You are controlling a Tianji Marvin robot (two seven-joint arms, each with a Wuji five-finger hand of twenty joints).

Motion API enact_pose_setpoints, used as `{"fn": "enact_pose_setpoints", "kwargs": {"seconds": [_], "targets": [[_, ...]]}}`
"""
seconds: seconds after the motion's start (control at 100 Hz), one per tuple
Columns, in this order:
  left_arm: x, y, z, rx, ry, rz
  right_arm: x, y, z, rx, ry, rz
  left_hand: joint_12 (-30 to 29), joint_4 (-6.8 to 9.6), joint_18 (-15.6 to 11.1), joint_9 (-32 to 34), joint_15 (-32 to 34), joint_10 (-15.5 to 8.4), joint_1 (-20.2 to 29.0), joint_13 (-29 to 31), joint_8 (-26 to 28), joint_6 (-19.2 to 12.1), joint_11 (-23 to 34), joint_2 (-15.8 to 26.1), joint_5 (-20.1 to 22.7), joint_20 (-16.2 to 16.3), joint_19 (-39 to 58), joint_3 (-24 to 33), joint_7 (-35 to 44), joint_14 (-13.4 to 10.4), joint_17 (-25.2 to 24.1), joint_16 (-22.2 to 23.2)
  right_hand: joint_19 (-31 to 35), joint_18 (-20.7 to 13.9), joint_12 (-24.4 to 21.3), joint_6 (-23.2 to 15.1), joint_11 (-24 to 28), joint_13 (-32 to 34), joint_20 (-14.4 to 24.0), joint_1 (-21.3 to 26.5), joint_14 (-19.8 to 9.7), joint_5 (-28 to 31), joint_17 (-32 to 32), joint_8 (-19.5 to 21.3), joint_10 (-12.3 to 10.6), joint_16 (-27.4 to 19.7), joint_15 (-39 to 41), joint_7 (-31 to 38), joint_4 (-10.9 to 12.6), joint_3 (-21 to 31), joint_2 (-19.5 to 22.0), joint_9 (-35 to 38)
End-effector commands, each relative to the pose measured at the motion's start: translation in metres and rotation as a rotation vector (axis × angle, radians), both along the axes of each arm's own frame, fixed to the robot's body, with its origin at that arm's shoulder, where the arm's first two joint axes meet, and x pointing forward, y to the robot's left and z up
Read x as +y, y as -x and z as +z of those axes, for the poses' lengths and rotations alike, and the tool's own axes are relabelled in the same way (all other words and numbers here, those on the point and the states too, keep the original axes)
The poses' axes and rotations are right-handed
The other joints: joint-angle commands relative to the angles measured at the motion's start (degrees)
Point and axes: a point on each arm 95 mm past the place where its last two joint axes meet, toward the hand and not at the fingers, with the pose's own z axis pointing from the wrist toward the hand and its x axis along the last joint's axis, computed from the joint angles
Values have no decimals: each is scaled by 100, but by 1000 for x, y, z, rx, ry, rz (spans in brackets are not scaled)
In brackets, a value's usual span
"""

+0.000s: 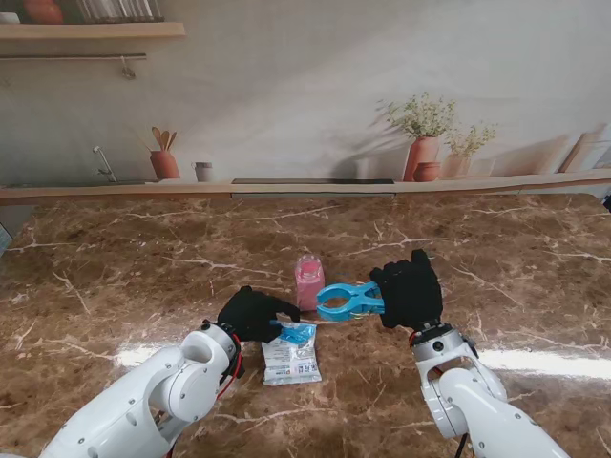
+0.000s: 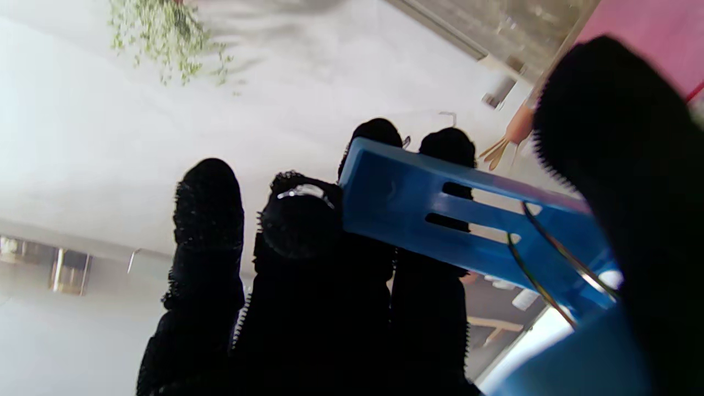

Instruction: Fill the seasoning bottle

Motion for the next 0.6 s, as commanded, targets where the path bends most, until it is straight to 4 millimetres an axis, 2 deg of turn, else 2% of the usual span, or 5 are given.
{"fn": "enact_pose_setpoints", "kwargs": {"seconds": [0.0, 0.13, 0.59], "targets": [[-6, 5, 2, -12, 20, -15, -2, 3, -9, 48, 8, -9, 117, -50, -86, 240, 214, -184, 56, 165, 147, -268, 341, 95, 187, 159, 232, 444, 4950, -51, -61, 53, 215, 224, 840, -1005, 4012, 245, 163, 471, -236, 1300, 12, 756, -550, 111, 136, 4290, 57, 495, 74, 1214], [-9, 10, 4, -37, 25, -34, -1, 1, -17, 118, 19, -20, 105, -66, -107, 224, 205, -200, 50, 141, 163, -287, 344, 108, 177, 166, 216, 434, 4938, -59, -74, 35, 302, 256, 796, -937, 4159, 294, 178, 460, -191, 1310, 27, 671, -504, 106, 193, 4383, 23, 632, -71, 1224], [-12, 15, 6, -64, 52, -59, 6, -4, -30, 217, 18, -35, 122, -79, -135, 162, 184, -218, 92, 61, 243, -307, 358, 173, 126, 186, 166, 342, 4941, -47, -148, 11, 331, 293, 717, -899, 4245, 306, 165, 448, -153, 1309, 17, 604, -473, 96, 221, 4443, -1, 694, -117, 1217]]}}
